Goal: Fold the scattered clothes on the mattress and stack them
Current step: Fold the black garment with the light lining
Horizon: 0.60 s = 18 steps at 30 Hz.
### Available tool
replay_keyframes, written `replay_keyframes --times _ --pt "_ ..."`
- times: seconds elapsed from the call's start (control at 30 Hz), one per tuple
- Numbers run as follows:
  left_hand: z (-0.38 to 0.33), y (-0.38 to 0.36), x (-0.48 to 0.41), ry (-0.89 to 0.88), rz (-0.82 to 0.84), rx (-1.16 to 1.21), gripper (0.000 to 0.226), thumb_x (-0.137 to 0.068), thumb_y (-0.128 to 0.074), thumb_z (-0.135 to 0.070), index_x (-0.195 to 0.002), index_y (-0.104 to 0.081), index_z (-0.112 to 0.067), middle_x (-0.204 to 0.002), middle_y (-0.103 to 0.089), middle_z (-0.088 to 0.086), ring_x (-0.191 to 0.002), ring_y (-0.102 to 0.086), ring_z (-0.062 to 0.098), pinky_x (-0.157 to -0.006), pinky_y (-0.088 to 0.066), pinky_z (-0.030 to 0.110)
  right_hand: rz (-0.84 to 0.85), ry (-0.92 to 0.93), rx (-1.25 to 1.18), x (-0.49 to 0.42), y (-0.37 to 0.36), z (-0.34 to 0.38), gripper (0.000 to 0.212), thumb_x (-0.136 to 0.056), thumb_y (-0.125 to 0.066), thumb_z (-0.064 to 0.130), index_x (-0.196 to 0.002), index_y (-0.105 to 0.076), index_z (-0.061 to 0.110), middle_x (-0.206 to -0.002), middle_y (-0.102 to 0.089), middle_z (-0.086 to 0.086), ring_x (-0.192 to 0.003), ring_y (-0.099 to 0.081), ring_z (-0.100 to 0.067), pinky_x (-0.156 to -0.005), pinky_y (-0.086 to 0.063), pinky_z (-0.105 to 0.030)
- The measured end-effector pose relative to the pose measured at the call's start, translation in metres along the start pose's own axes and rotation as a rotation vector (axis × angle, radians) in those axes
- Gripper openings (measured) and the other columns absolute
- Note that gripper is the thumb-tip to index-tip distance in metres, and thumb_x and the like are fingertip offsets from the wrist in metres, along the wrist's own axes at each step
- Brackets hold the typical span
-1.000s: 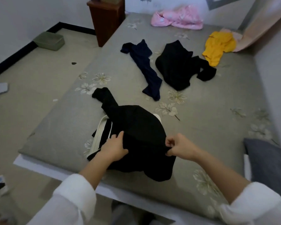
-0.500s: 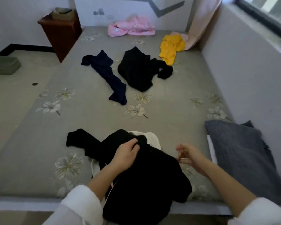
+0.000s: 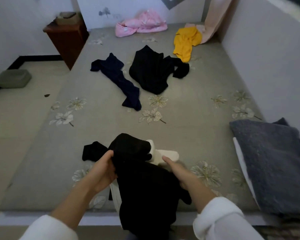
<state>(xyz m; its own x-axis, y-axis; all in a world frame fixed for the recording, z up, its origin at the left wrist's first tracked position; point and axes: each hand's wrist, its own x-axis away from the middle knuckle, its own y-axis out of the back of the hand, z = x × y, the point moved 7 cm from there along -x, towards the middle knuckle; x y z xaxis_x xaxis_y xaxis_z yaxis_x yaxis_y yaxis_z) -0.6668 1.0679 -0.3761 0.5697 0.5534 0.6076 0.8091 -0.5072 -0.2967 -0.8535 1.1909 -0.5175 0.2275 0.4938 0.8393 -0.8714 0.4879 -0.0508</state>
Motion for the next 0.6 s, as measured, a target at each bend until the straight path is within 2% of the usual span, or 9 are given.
replay_keyframes --times 0.07,0.1,0.17,0.23,0.33,0.43,0.5,0.57,0.6 --pt "-0.004 0.002 0.006 0.026 0.022 0.050 0.052 -0.098 -0.032 -0.023 -0.059 -0.065 -0.018 -0.059 -0.058 0.002 -0.053 -0.060 0.012 -0.052 -0.048 0.026 0.000 -0.049 -0.012 -0.009 -0.018 0.001 0.088 -0.056 -0.070 0.070 -0.119 -0.060 0.010 -0.108 -0.070 -0.009 -0.096 -0.067 -0.025 -0.096 -0.050 -0.039" --pt "-0.006 0.005 0.009 0.038 0.019 0.056 0.049 -0.097 -0.033 -0.025 -0.062 -0.066 -0.017 -0.061 -0.057 0.003 -0.055 -0.060 0.013 -0.054 -0.048 0.028 -0.018 -0.059 -0.023 -0.012 -0.025 0.004 0.079 -0.062 -0.072 0.064 -0.117 -0.058 0.009 -0.110 -0.068 -0.009 -0.097 -0.066 -0.025 -0.094 -0.050 -0.038" --pt "-0.013 0.011 0.013 0.046 -0.014 0.050 0.040 -0.097 -0.036 -0.027 -0.075 -0.066 -0.013 -0.069 -0.062 0.006 -0.064 -0.062 0.016 -0.062 -0.047 0.032 -0.090 -0.048 -0.094 -0.018 -0.030 0.014 0.049 -0.078 -0.071 0.036 -0.112 -0.054 0.006 -0.110 -0.064 -0.011 -0.096 -0.062 -0.026 -0.087 -0.052 -0.038" --pt "-0.031 0.021 0.016 0.000 -0.057 0.072 0.040 -0.097 -0.036 -0.027 -0.075 -0.066 -0.012 -0.068 -0.064 0.006 -0.061 -0.064 0.015 -0.059 -0.048 0.031 -0.156 0.015 -0.217 -0.016 -0.026 0.040 0.035 -0.085 -0.064 0.013 -0.117 -0.055 0.002 -0.106 -0.063 -0.014 -0.089 -0.061 -0.028 -0.073 -0.051 -0.038" --pt "-0.077 0.038 0.019 -0.130 -0.121 0.117 0.052 -0.098 -0.035 -0.028 -0.057 -0.064 -0.015 -0.058 -0.058 0.003 -0.049 -0.060 0.012 -0.057 -0.047 0.028 -0.150 0.340 -0.382 0.014 -0.005 0.139 0.023 -0.094 -0.053 0.010 -0.117 -0.053 0.009 -0.103 -0.061 -0.010 -0.087 -0.060 -0.023 -0.067 -0.049 -0.036" --pt "-0.136 0.038 0.020 -0.288 -0.130 0.142 0.057 -0.095 -0.036 -0.029 -0.047 -0.065 -0.017 -0.054 -0.057 0.000 -0.048 -0.058 0.011 -0.051 -0.050 0.018 -0.095 0.659 -0.457 0.083 0.018 0.258 0.033 -0.095 -0.055 0.018 -0.128 -0.049 0.014 -0.111 -0.062 -0.006 -0.090 -0.062 -0.020 -0.067 -0.054 -0.036" --pt "-0.174 0.026 0.024 -0.375 -0.094 0.163 0.043 -0.088 -0.046 -0.031 -0.054 -0.067 -0.016 -0.056 -0.059 0.000 -0.050 -0.059 0.012 -0.051 -0.050 0.017 -0.071 0.852 -0.443 0.141 0.023 0.323 0.035 -0.095 -0.055 0.022 -0.129 -0.051 0.014 -0.111 -0.064 -0.006 -0.092 -0.064 -0.019 -0.068 -0.057 -0.034" --pt "-0.206 0.011 0.034 -0.465 0.004 0.200 0.019 -0.064 -0.065 -0.034 -0.058 -0.067 -0.016 -0.058 -0.060 0.001 -0.052 -0.059 0.012 -0.054 -0.050 0.019 -0.021 1.015 -0.439 0.200 0.019 0.368 0.025 -0.096 -0.053 0.024 -0.120 -0.057 0.018 -0.104 -0.066 -0.003 -0.089 -0.065 -0.017 -0.067 -0.056 -0.032" --pt "-0.218 0.007 0.039 -0.505 0.061 0.189 0.019 -0.052 -0.069 -0.034 -0.057 -0.067 -0.016 -0.058 -0.060 0.001 -0.052 -0.059 0.013 -0.057 -0.051 0.020 0.012 1.078 -0.441 0.226 0.016 0.382 0.019 -0.097 -0.052 0.024 -0.114 -0.058 0.020 -0.100 -0.066 -0.001 -0.087 -0.065 -0.015 -0.066 -0.055 -0.031"
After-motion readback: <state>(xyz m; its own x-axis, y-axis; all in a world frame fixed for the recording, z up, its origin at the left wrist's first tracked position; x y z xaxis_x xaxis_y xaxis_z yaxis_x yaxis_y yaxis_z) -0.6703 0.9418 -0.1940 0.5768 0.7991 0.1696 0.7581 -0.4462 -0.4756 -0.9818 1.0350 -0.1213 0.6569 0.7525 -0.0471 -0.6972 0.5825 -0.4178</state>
